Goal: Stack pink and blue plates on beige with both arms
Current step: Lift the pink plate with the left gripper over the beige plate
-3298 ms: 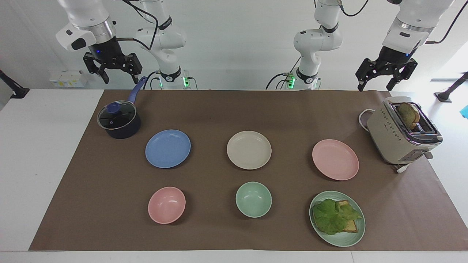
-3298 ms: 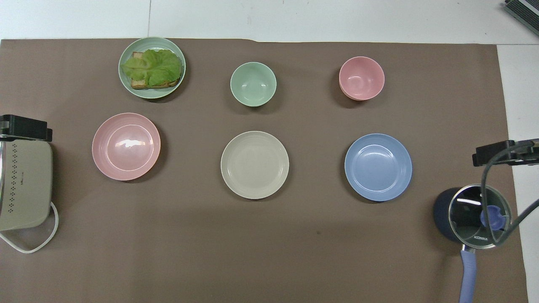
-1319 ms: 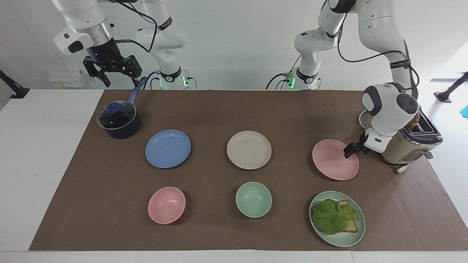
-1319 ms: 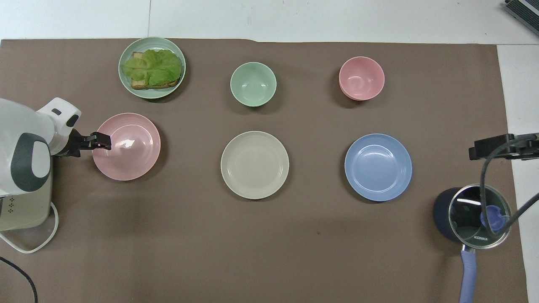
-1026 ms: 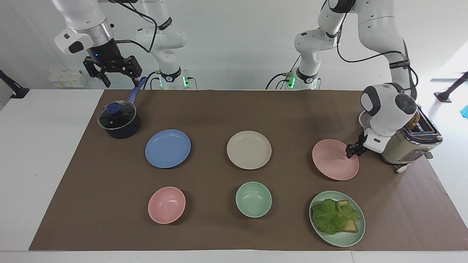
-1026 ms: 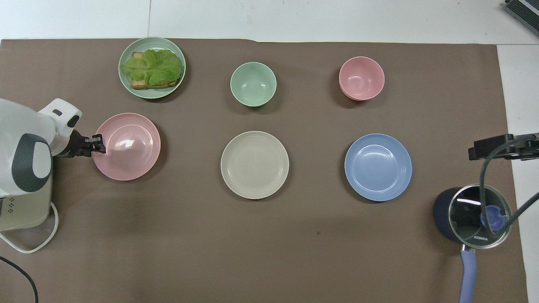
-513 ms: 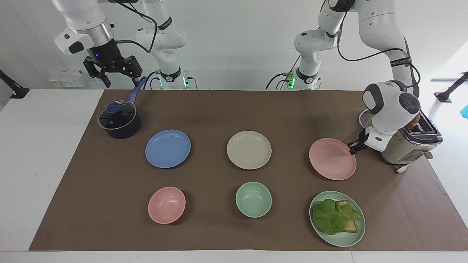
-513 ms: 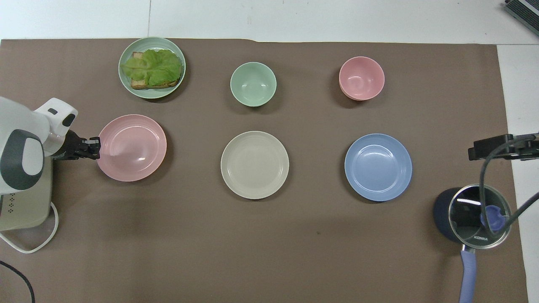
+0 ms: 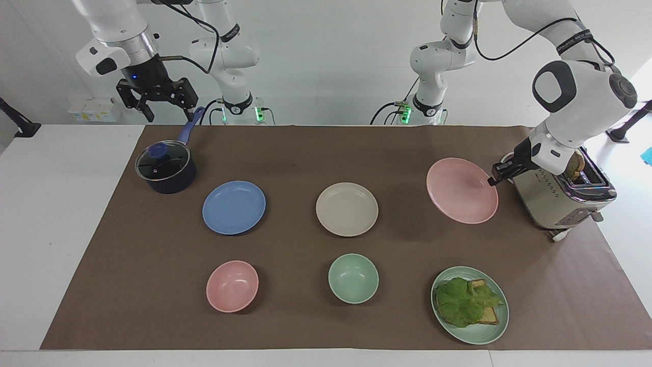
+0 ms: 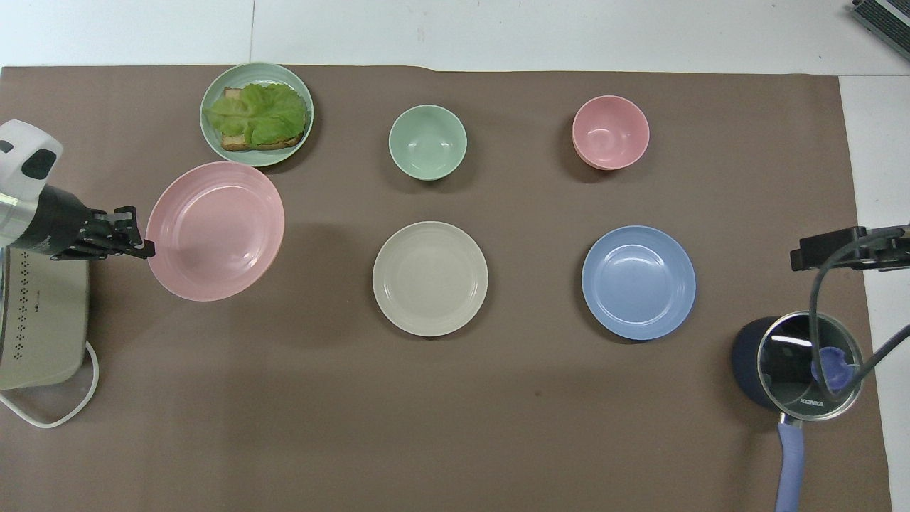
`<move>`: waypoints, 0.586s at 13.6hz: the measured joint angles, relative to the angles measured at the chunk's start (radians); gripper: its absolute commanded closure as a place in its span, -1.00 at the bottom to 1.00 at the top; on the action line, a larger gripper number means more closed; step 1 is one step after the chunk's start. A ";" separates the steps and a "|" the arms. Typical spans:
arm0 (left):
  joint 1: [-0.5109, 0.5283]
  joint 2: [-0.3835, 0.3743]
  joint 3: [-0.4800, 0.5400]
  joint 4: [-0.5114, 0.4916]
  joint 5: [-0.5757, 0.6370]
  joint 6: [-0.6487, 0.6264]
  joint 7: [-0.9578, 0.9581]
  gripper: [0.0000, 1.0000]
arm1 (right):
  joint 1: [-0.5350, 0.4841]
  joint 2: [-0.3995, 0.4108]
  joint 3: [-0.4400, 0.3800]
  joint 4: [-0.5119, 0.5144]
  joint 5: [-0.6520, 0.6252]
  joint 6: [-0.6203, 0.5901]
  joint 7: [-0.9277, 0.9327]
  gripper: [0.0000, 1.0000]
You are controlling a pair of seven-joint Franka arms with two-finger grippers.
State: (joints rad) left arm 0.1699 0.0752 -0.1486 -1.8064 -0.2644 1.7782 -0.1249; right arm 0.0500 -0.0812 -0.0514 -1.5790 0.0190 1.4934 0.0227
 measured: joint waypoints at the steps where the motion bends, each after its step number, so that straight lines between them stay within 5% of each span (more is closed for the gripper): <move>1: -0.015 0.000 -0.022 0.000 -0.011 0.003 -0.033 1.00 | 0.000 0.000 0.000 -0.001 0.000 0.000 0.000 -1.00; 8: -0.344 0.012 -0.056 -0.002 -0.017 0.205 -0.337 1.00 | -0.001 0.000 0.000 -0.002 0.000 0.000 0.000 -1.00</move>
State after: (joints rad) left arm -0.1739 0.0872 -0.2044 -1.8083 -0.2815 1.9830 -0.4614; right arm 0.0494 -0.0812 -0.0515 -1.5811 0.0190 1.4934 0.0227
